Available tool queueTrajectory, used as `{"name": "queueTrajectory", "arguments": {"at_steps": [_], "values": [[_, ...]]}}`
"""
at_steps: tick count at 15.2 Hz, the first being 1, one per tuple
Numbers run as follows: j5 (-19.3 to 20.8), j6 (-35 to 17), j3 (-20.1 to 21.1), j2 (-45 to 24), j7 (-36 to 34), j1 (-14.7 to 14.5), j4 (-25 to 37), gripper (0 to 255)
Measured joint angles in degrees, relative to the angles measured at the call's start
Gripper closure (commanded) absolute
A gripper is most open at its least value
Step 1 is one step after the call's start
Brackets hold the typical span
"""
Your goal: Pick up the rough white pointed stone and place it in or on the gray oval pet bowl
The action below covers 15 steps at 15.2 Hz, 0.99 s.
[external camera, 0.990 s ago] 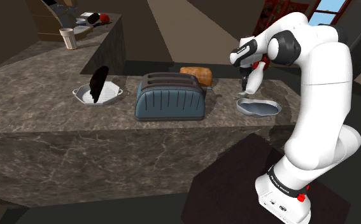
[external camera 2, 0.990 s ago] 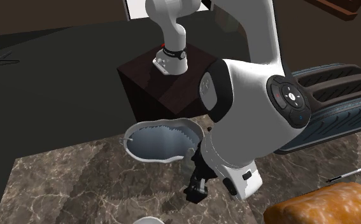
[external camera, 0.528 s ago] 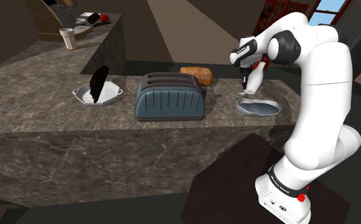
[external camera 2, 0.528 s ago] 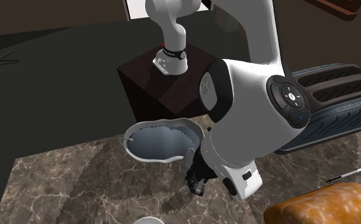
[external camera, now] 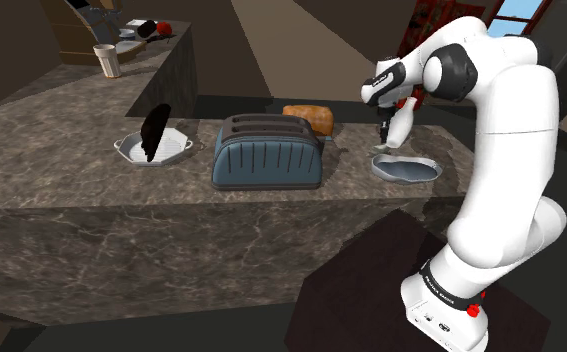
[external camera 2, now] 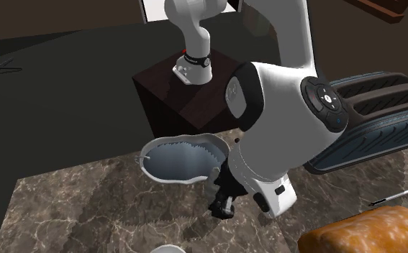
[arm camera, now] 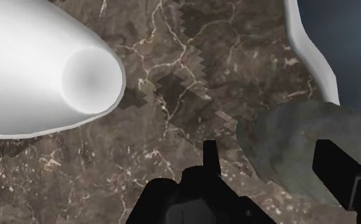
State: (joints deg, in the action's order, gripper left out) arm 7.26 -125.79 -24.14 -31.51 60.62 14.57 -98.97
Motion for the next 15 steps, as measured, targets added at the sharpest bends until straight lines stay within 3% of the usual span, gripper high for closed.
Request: {"name": "queueTrajectory", "arguments": {"at_steps": [3,4,6,7,8,10,15], "values": [[12.55,-16.02,-5.25,9.78,-6.88,-8.09,-17.32,0],[19.35,-21.8,-8.42,12.83,-11.23,-11.43,-23.14,0],[38.57,-31.52,-17.02,17.43,-24.79,-19.63,-32.36,0],[45.54,-34.29,-19.47,17.95,-29.91,-21.77,-34.33,0],[49.18,-36.44,-20.76,17.48,-32.67,-22.47,-35.19,0],[51.38,-39.11,-21.53,15.65,-34.55,-22.35,-35.11,0],[51.32,-42.64,-21.26,11.43,-35.4,-20.79,-33.58,0]]}}
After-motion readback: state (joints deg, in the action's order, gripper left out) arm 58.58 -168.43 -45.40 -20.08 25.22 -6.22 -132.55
